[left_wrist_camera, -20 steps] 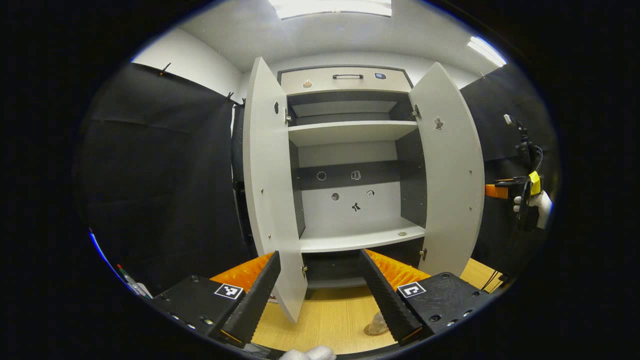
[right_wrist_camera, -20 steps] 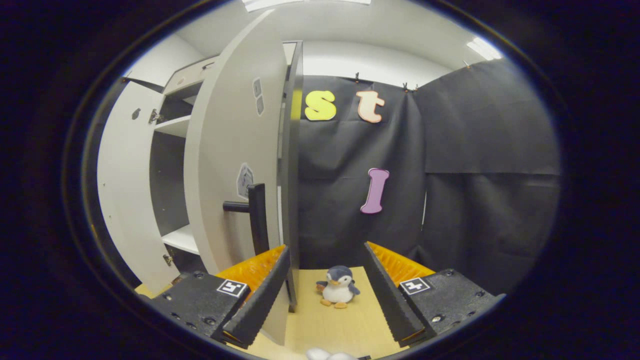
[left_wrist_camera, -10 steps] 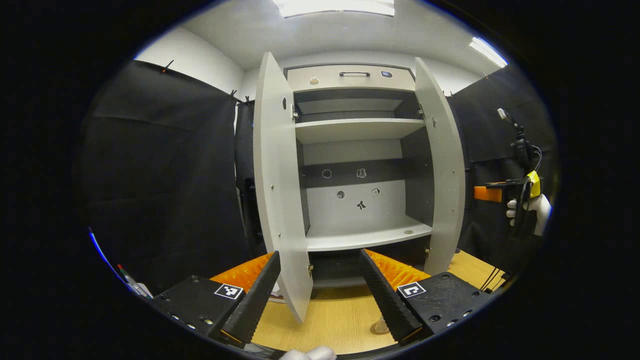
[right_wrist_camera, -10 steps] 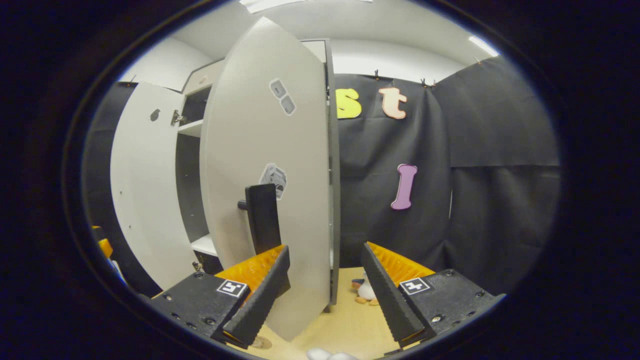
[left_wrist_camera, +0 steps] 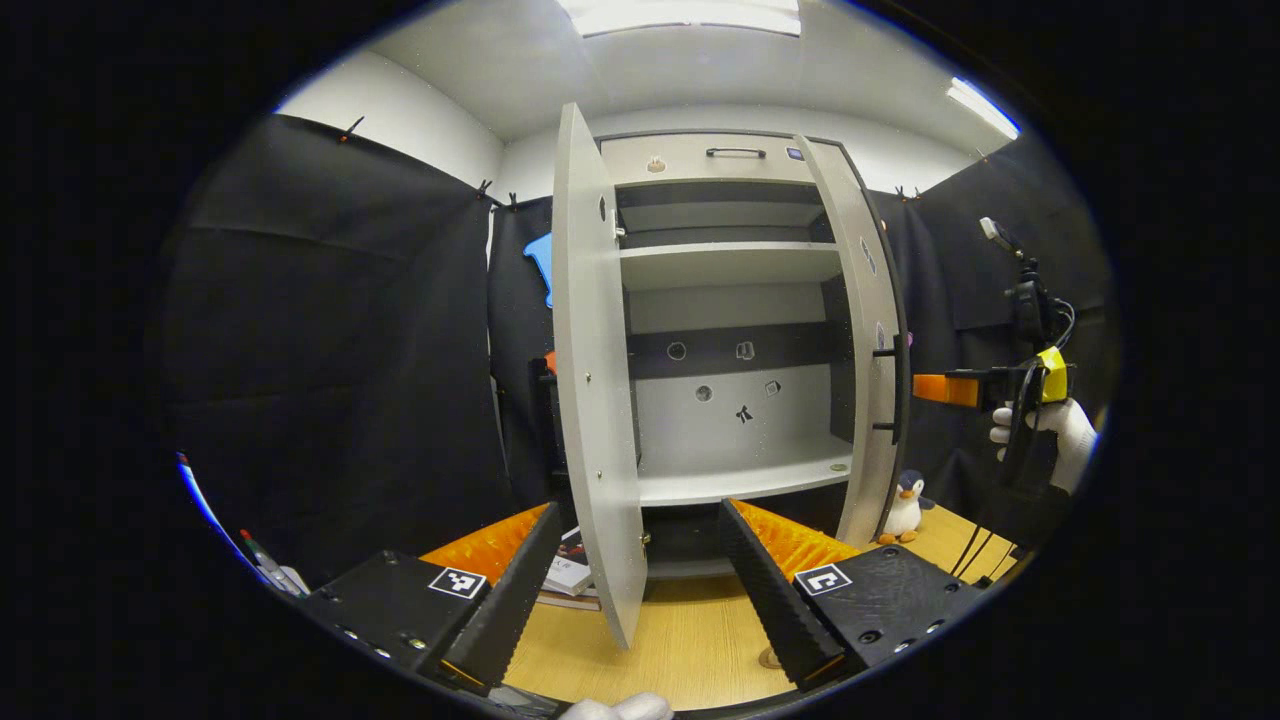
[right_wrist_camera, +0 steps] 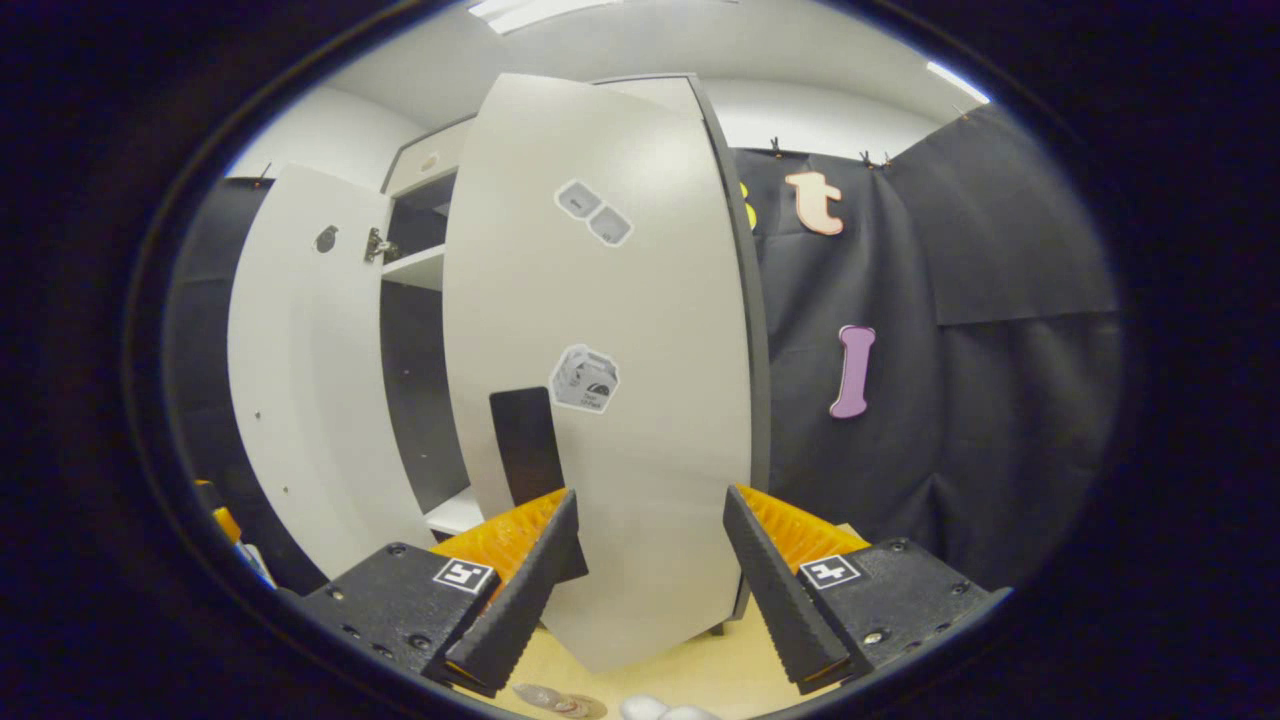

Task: Grasp the bottle in the cabinet with the left hand and place it on the coaster, then close the right door with the right hand and the left door with the left hand.

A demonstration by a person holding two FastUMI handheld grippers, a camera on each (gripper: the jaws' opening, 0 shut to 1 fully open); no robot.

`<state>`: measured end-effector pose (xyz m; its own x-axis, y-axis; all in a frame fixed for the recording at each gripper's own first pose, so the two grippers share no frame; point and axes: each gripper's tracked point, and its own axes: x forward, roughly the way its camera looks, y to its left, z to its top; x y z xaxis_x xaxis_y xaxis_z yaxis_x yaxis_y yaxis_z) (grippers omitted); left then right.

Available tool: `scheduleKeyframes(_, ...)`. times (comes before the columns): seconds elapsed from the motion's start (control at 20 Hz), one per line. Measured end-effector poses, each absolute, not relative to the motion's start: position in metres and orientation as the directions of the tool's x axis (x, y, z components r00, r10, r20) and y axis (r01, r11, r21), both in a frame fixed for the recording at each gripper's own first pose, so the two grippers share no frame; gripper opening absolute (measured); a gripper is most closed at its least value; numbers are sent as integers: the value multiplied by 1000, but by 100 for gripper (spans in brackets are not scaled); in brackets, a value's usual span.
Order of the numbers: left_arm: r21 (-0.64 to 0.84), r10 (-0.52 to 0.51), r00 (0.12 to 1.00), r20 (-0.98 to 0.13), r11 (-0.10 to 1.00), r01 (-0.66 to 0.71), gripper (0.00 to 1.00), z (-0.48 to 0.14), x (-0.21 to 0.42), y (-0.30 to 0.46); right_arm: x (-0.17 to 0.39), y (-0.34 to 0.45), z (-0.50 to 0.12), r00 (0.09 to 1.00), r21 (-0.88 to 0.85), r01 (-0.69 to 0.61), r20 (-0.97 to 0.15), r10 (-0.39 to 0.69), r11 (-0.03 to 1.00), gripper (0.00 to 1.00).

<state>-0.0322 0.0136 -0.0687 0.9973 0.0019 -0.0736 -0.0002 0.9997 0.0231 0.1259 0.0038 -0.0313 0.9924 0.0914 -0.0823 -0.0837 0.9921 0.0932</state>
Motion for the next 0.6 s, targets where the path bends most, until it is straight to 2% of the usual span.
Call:
scheduleKeyframes(0.1,26,3,997,-78,1000,-1,96,-73,-27,19,116,-1,-27,995,100,-65,-73,73,993,92)
scheduleKeyframes(0.3,9,8,997,-83,1000,-7,96,-75,-20,35,90,-7,-27,997,107,-38,-70,46,994,92)
scheduleKeyframes(0.4,21,23,997,-77,1000,-22,96,-75,-14,51,75,-6,-28,997,108,-31,-72,39,994,96)
scheduleKeyframes(0.6,30,91,994,-63,996,-89,96,-76,3,101,46,9,-34,996,90,-46,-70,53,995,96)
